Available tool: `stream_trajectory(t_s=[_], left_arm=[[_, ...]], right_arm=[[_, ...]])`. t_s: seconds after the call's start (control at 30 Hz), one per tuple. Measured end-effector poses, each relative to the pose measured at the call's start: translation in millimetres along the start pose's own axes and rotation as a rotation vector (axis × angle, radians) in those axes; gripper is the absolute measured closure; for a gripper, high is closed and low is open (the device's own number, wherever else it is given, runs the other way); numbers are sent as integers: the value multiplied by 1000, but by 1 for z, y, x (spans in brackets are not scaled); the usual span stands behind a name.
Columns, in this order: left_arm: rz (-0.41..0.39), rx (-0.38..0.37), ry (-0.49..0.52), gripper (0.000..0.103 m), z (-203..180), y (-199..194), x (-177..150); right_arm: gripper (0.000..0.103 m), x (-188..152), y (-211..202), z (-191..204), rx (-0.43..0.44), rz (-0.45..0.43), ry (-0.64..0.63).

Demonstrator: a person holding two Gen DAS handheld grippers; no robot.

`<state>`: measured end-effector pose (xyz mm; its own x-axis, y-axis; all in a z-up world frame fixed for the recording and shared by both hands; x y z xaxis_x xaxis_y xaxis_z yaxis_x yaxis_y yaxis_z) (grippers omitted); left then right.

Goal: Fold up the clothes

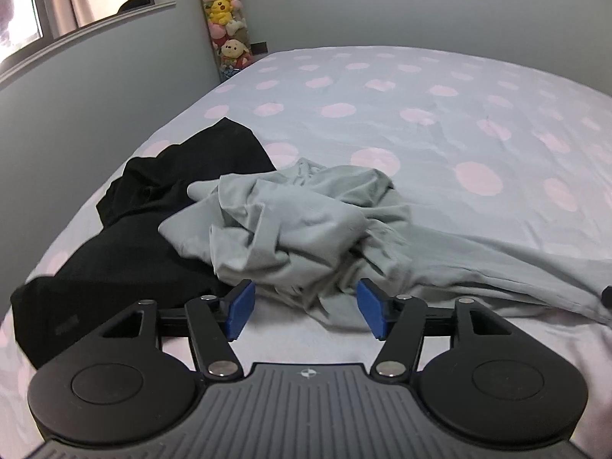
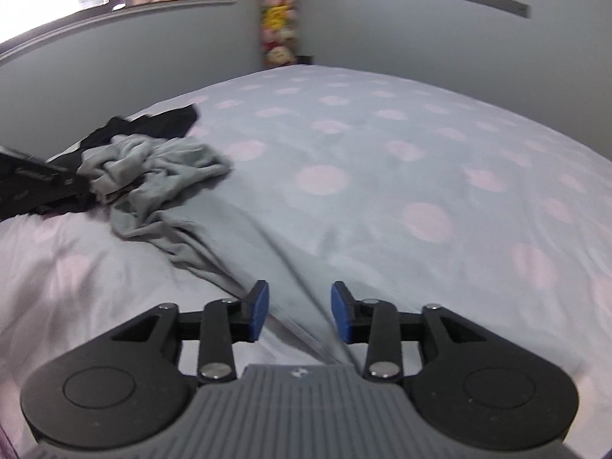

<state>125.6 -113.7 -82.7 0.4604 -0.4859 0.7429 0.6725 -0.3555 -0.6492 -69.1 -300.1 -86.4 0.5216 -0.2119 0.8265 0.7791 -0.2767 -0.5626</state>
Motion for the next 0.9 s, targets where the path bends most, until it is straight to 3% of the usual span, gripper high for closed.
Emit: stream_trajectory(t_s=[0.33, 0.4, 0.43, 0.47, 0.57, 0.73, 0.9], left_arm=[[17, -10, 14, 43, -3, 58, 9], [19, -3, 0, 49, -3, 62, 8], [19, -2, -8, 58, -4, 62, 8], [19, -1, -15, 65, -4, 63, 9], [5, 11, -53, 86, -6, 56, 12], [-50, 8, -146, 91, -10, 23, 19], [-130, -14, -199, 92, -16, -29, 28]], right_arm=[[58, 7, 78, 45, 109, 67, -57], [64, 7, 86, 49, 109, 72, -74], [69, 7, 89, 50, 107, 74, -80], [80, 7, 91, 50, 104, 76, -85], [96, 9, 89, 46, 98, 78, -82], [99, 21, 62, 42, 64, 18, -102], [99, 33, 10, 18, -44, -72, -88]])
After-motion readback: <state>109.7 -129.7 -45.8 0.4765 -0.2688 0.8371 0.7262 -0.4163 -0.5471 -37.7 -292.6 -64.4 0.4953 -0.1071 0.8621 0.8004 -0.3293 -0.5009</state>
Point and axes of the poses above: each gripper's, at about its wrist camera, not at the fingertips, and y roughly the way its jaws point, z to its left, x to its top, the point moved 8 cm from there along y, roughly the way its jaws point, and after that the axes turned 5 degrees about -z, right-handed, at the moved point
